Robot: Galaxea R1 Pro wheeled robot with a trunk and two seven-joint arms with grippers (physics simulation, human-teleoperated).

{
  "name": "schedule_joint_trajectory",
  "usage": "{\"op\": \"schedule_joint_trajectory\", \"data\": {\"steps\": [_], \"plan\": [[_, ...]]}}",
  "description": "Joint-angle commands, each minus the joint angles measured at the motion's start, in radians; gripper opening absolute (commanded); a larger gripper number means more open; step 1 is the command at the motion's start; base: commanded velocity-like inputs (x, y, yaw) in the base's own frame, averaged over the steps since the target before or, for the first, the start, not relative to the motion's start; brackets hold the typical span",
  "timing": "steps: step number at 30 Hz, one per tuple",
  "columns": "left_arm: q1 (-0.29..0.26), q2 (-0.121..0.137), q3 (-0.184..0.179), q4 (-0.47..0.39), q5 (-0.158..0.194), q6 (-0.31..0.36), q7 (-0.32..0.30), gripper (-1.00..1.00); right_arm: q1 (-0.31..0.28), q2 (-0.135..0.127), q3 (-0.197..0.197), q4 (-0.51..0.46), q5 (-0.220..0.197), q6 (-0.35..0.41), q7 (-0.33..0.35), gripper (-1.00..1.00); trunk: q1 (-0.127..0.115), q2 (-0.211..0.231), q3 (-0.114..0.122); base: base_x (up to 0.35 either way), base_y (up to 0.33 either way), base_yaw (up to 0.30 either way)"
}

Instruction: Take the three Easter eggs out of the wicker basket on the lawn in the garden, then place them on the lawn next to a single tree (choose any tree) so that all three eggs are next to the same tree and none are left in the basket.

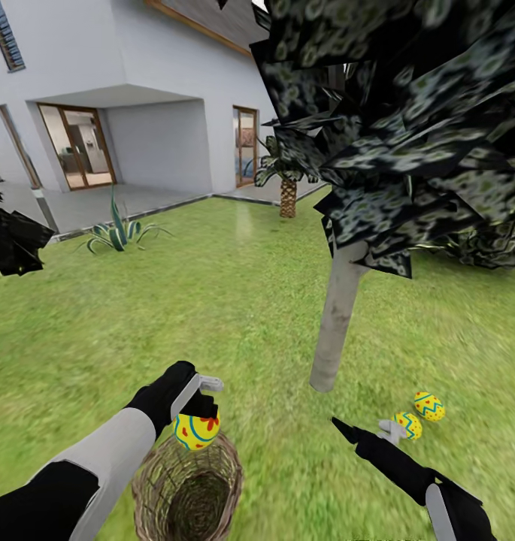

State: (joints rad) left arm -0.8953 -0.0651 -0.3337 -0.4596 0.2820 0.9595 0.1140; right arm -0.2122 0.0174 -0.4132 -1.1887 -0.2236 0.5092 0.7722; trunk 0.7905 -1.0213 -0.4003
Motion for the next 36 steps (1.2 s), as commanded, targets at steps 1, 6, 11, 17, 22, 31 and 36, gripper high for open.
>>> {"op": "schedule_joint_trajectory", "data": {"steps": [1, 6, 11, 17, 22, 31, 36], "plan": [[-0.001, 0.001, -0.006, -0.001, 0.011, 0.003, 0.01, -1.0, -0.001, 0.001, -0.003, 0.0, -0.005, 0.008, 0.002, 1.0, -0.004, 0.007, 0.003, 0.0, 0.0, -0.221], [-0.001, 0.001, -0.007, -0.001, 0.011, 0.002, 0.012, -1.0, -0.001, 0.001, -0.004, 0.0, -0.006, 0.007, 0.001, 1.0, -0.023, 0.042, 0.021, 0.0, 0.0, -0.106], [-0.001, 0.001, -0.007, 0.002, 0.011, 0.002, 0.014, -1.0, -0.001, 0.001, -0.004, 0.0, -0.006, 0.007, 0.002, 1.0, -0.042, 0.077, 0.042, 0.0, 0.0, -0.149], [-0.001, 0.001, -0.006, 0.003, 0.011, 0.002, 0.015, -1.0, -0.001, 0.001, -0.005, 0.0, -0.009, 0.007, 0.003, 1.0, -0.065, 0.119, 0.069, -0.117, 0.0, -0.172], [-0.001, 0.001, -0.006, 0.002, 0.011, 0.002, 0.014, -1.0, -0.001, 0.001, -0.004, 0.0, -0.009, 0.006, 0.001, 1.0, -0.084, 0.154, 0.085, -0.044, 0.0, -0.032], [-0.001, 0.001, -0.006, 0.001, 0.011, 0.002, 0.013, -1.0, -0.002, 0.001, -0.007, 0.0, -0.009, 0.006, -0.001, 1.0, -0.119, 0.217, 0.115, -0.001, 0.0, -0.014], [-0.001, 0.001, -0.006, 0.002, 0.011, 0.001, 0.014, -1.0, -0.002, 0.001, -0.01, 0.001, -0.011, 0.007, -0.002, 1.0, -0.138, 0.252, 0.137, 0.0, 0.0, -0.167]]}}
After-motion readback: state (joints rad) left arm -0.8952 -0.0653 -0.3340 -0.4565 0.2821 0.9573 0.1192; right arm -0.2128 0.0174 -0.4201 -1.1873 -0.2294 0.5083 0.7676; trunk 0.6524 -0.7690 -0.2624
